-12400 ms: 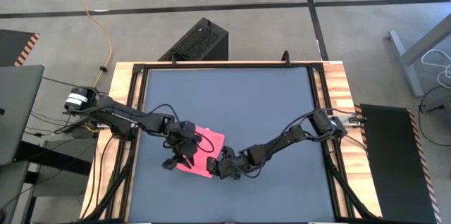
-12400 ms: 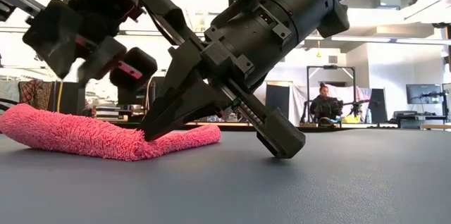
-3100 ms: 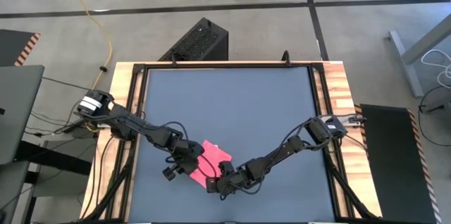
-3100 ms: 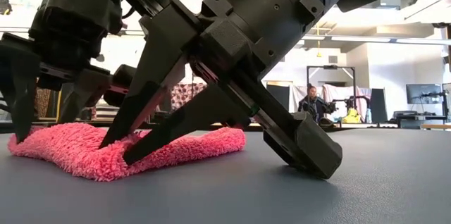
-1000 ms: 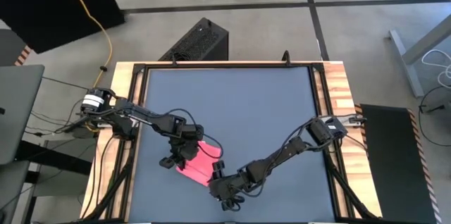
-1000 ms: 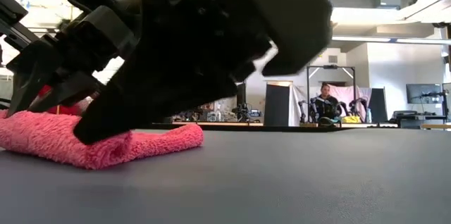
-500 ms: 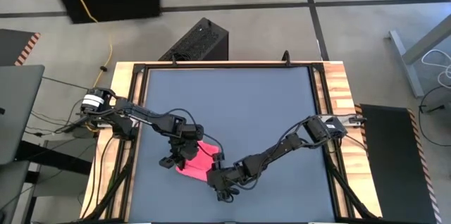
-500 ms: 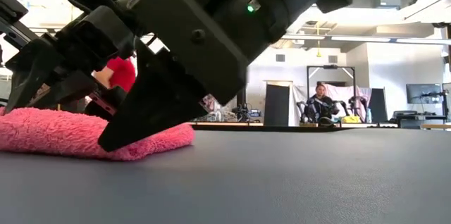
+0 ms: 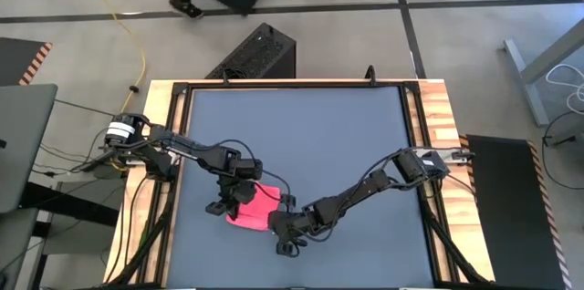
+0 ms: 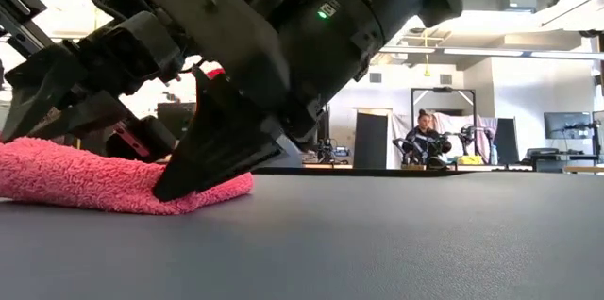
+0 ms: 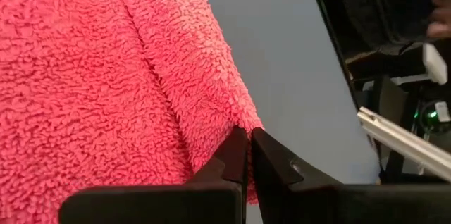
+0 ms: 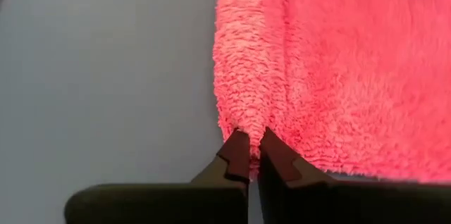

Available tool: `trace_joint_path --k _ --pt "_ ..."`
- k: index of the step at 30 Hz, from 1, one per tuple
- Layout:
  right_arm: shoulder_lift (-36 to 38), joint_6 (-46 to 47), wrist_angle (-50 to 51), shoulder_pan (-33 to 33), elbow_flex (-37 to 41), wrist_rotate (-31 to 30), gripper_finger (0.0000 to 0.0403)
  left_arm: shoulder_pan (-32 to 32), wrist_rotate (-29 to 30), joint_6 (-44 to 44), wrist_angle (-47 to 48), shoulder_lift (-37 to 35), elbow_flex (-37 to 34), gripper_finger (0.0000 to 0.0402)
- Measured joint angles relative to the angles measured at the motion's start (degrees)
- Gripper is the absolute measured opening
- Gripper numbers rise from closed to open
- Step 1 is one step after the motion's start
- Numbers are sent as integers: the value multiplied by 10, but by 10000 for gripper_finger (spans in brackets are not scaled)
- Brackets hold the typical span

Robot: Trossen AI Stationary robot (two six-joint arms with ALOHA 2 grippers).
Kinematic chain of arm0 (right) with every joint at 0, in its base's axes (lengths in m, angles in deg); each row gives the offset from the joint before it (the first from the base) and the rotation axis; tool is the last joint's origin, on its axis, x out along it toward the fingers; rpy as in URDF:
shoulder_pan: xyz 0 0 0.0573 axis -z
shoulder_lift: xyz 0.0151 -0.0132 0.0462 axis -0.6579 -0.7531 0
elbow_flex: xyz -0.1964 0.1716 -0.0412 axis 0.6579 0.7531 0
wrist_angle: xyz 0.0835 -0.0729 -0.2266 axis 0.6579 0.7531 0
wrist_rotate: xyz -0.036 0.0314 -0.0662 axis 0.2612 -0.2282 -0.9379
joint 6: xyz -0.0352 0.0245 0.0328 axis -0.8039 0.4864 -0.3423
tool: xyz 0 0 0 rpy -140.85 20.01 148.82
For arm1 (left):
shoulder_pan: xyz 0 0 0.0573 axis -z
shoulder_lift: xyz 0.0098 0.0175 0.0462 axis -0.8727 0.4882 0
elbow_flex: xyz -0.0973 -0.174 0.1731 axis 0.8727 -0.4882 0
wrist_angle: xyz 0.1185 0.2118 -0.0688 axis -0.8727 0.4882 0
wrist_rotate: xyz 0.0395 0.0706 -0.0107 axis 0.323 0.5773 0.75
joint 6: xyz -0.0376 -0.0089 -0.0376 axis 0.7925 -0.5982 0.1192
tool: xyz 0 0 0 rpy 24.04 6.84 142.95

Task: Roll towel
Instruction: Roll the red microfiber cloth

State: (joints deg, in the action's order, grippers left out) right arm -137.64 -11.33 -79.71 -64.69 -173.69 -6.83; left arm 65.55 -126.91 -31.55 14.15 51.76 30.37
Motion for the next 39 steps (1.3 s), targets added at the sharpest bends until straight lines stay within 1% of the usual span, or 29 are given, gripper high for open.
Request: trace_joint_path --k 4,6,10,13,17,22,27,28,30,32,36,38,39 --pt "1 84 -2 14 0 58 23 3 0 22 11 0 0 0" --pt "2 113 -1 19 0 75 23 4 -1 34 12 0 0 0" --pt "6 148 2 20 1 84 23 3 -1 43 24 0 0 12" --pt "8 166 5 22 1 113 23 4 -1 43 31 0 0 25" --pt "8 191 6 33 1 172 23 -12 1 37 40 -5 -1 39" --pt "8 194 6 38 1 188 23 -39 5 18 48 -59 -1 41" --pt "9 210 7 41 1 196 23 -41 46 12 31 -149 -1 26" --pt "11 211 7 41 1 195 23 -35 49 18 14 -166 -3 22" --pt "11 211 9 41 2 193 23 -14 54 45 -52 -194 -24 14" --pt "11 215 9 41 2 187 23 6 78 79 -119 -208 -58 5" --pt "11 235 1 39 2 173 23 10 86 157 -267 -207 -131 2" --pt "11 244 -2 37 2 162 23 11 106 180 -322 -200 -161 0" --pt "11 251 -4 36 2 159 23 12 120 190 -335 -194 -172 0"
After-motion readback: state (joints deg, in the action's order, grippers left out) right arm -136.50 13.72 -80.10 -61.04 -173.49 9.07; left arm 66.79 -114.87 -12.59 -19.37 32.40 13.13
